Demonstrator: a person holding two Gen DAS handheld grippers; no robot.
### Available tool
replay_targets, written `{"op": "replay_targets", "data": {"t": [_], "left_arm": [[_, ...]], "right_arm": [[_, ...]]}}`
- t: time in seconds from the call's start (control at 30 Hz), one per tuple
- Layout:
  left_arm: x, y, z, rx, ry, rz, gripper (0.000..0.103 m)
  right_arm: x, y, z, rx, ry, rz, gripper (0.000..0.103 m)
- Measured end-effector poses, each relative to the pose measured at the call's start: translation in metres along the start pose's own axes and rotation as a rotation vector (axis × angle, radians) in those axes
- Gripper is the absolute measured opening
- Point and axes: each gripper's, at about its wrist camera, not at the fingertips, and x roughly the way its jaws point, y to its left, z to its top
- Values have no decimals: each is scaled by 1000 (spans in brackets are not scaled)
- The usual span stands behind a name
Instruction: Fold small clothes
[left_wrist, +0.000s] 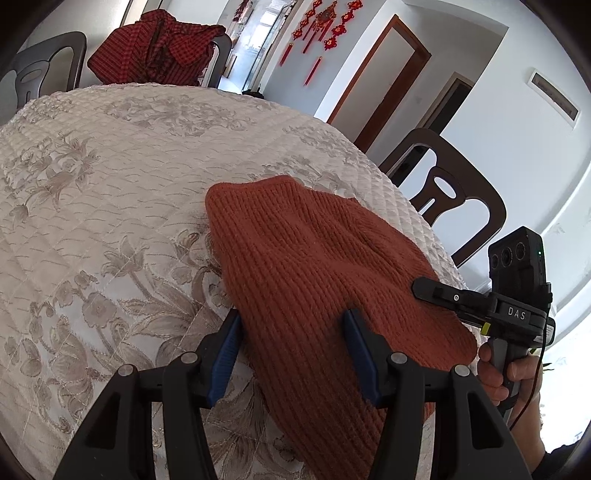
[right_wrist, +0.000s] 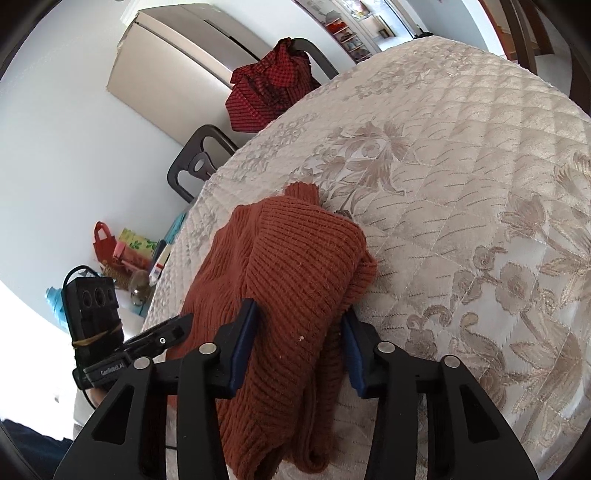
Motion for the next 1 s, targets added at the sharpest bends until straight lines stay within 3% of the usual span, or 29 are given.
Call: {"op": "replay_targets", "data": {"t": [0.5,0.77,1.0], "left_arm": [[-11,-14,5,75,-26,68,35],[-29,-11,7,91,-60,66,33],[-64,26,19,65,-118,118,33]], "right_arm": [[-7,16,-2,-46,-40,-42,26],[-10,47,3,-108,-56,-26,26],[17,81,13,-158,-43,31,25]]}}
